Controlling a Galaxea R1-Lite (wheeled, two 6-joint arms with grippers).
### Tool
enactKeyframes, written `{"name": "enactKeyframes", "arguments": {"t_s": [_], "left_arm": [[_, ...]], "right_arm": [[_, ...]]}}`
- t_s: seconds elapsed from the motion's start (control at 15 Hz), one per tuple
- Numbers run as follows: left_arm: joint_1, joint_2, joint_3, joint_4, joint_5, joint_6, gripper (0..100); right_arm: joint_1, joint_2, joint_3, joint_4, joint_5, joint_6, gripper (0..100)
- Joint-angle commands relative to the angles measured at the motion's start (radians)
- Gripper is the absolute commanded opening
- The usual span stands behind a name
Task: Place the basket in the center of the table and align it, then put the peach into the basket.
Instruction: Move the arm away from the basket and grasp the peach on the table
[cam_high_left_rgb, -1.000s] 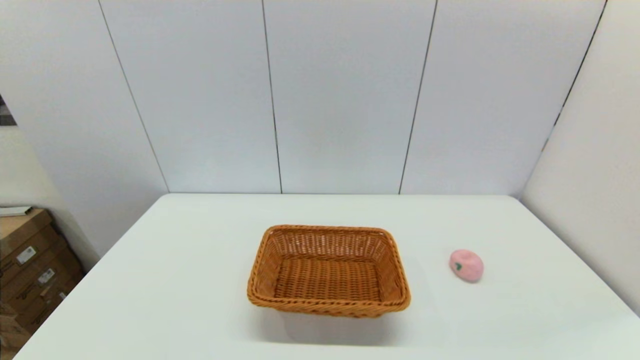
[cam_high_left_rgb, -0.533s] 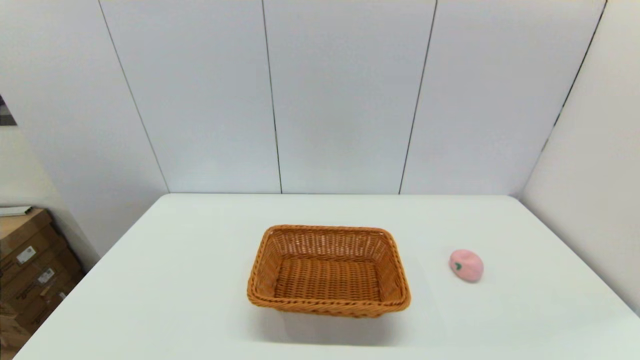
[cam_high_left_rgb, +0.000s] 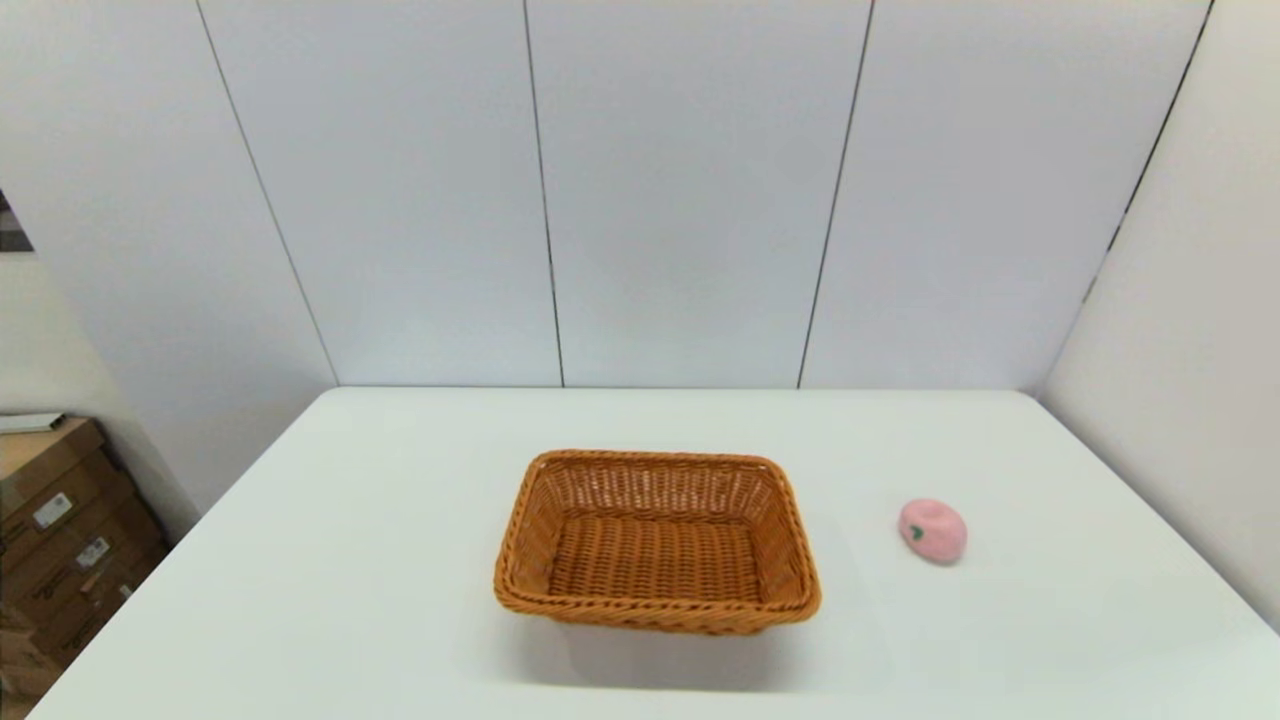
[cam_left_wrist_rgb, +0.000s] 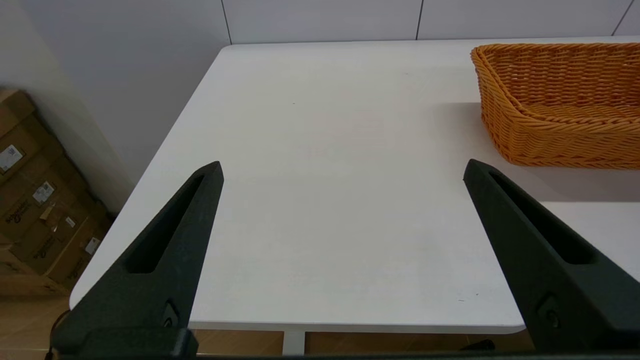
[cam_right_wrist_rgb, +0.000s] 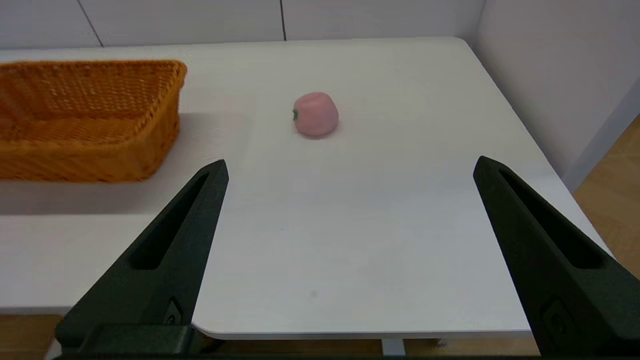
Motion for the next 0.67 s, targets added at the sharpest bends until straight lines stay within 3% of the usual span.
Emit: {"name": "enactKeyframes", "arguments": {"t_s": [0.07, 0.33, 0.67], "left_arm": [[-0.001, -0.002, 0.000, 0.001, 0.003, -0.004, 100], [0.000, -0.002, 0.000, 0.001, 0.004, -0.003, 100], [0.000, -0.002, -0.002, 0.001, 0.004, -0.006, 100]], "right_arm": [[0.005, 0.666, -0.384, -0.006, 0.004, 0.055, 100], [0.028, 1.086, -0.535, -0.008, -0.017, 0.101, 100], [0.063, 1.428, -0.637, -0.010, -0.022, 0.118, 100]]}}
